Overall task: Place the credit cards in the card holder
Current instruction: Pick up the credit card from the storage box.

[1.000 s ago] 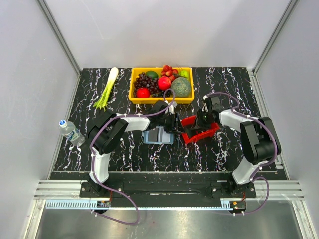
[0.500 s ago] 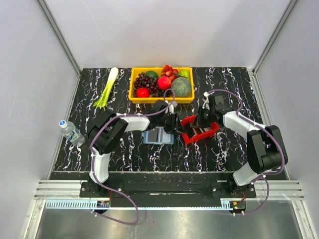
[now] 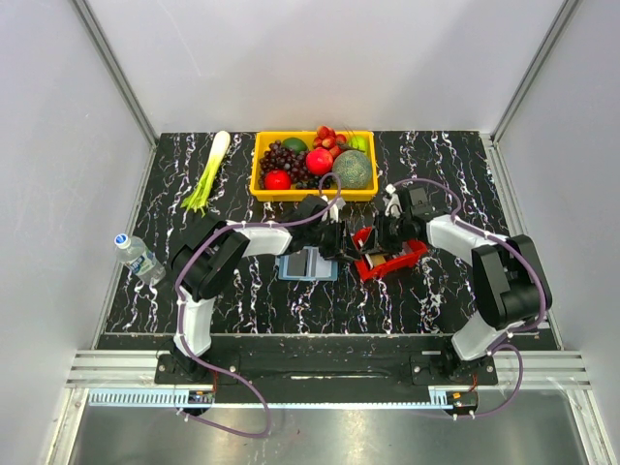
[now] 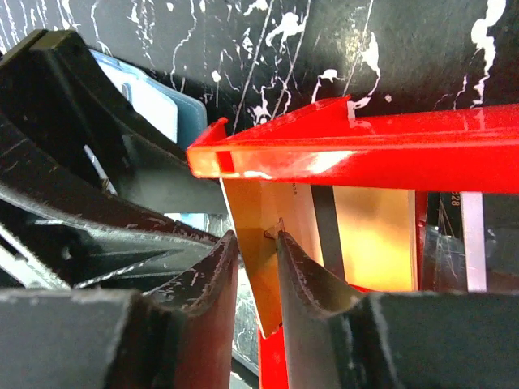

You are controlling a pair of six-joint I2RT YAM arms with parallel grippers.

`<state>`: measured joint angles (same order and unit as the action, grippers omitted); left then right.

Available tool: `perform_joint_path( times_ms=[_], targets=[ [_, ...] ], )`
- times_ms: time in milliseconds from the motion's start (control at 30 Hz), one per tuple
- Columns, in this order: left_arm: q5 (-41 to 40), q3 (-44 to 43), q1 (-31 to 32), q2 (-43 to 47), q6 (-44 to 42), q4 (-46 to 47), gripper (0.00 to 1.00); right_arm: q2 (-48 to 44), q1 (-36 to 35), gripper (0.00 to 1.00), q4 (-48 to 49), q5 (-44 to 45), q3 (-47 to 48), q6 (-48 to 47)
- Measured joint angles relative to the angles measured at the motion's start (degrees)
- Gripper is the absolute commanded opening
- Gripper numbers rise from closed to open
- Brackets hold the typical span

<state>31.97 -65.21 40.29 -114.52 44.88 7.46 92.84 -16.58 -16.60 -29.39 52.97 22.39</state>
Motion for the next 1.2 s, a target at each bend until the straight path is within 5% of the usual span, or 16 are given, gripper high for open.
perform_joint_path(
  times_ms=[267, 500, 1067, 1200],
  targets=[
    [0.00, 0.00, 0.26, 0.00, -0.17, -0.11, 0.43, 1.53, -0.46, 0.17, -0.61, 0.28, 0.09, -0.37],
    [-0.02, 0.00, 0.15, 0.00, 0.04, 0.00, 0.43, 1.40, -0.35, 0.32, -0.61, -0.13, 0.17, -0.87],
    [0.57, 0.00, 0.26, 0.00, -0.07, -1.40, 0.43, 1.88, -0.24, 0.39, 3.78, -2.47, -1.60, 3.28],
    [0.52, 0.00, 0.26, 0.00, -0.07, -1.75, 0.43, 2.08, -0.24, 0.34, 4.46, -2.86, -1.88, 3.63]
  ],
)
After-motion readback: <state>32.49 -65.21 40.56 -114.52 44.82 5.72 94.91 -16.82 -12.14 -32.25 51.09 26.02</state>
